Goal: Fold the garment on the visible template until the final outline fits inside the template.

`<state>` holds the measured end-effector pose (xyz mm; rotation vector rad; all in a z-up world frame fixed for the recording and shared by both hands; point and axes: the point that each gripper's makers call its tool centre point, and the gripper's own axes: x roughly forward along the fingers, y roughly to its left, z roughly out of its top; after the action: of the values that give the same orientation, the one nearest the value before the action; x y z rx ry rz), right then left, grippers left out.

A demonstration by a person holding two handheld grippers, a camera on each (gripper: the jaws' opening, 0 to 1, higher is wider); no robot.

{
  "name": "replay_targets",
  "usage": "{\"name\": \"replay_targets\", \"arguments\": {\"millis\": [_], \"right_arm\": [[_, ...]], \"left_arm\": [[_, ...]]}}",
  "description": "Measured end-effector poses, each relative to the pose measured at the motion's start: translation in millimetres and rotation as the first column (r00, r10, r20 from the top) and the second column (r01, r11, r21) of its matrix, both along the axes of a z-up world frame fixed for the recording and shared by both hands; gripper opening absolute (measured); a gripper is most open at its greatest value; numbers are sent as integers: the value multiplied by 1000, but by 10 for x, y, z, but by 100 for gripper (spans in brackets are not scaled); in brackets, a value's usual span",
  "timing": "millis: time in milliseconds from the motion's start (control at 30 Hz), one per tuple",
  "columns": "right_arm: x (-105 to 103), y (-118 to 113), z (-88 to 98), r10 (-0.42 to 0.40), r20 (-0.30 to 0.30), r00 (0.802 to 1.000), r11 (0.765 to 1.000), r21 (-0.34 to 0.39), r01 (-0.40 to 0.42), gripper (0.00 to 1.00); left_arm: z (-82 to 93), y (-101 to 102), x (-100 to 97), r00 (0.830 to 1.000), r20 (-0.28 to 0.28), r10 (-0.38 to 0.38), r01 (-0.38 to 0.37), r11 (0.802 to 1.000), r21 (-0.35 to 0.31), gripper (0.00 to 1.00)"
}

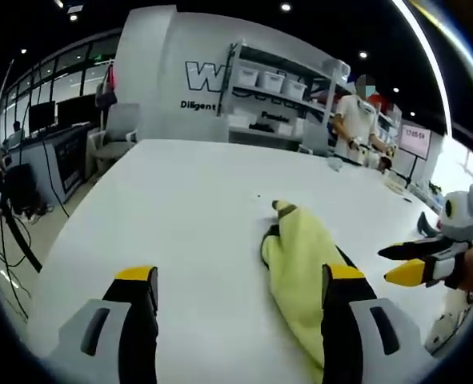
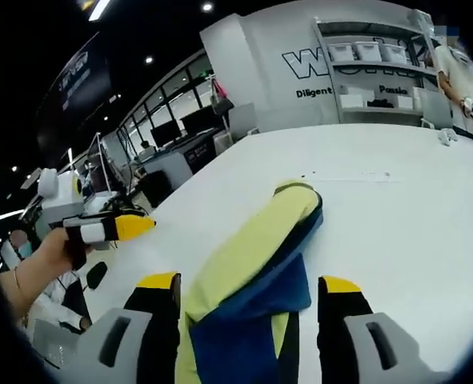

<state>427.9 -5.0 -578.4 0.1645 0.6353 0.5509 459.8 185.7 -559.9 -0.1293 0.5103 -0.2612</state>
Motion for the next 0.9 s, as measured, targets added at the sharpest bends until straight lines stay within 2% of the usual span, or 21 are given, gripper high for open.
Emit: {"name": "replay_targets", "arguments": {"millis": [367,567,867,900], "right_arm": [[301,52,-154,6,-25,1000,999,32,-5,58],[390,33,-248,-4,-36,999,999,33,6,52],[474,2,-350,-42,-51,998,999,31,44,40],[492,-15,-358,-53,-51,997,998,32,55,39]], "left_arm": [[-181,-241,391,999,5,-32,33,999,-42,72],[-343,-371,522,999,-12,-45,45,998,-48,69],[-575,-542,628,994,-47,-97,96,995,-27,56],[-610,-607,659,992,-51,-118,116,993,-31,54]]}}
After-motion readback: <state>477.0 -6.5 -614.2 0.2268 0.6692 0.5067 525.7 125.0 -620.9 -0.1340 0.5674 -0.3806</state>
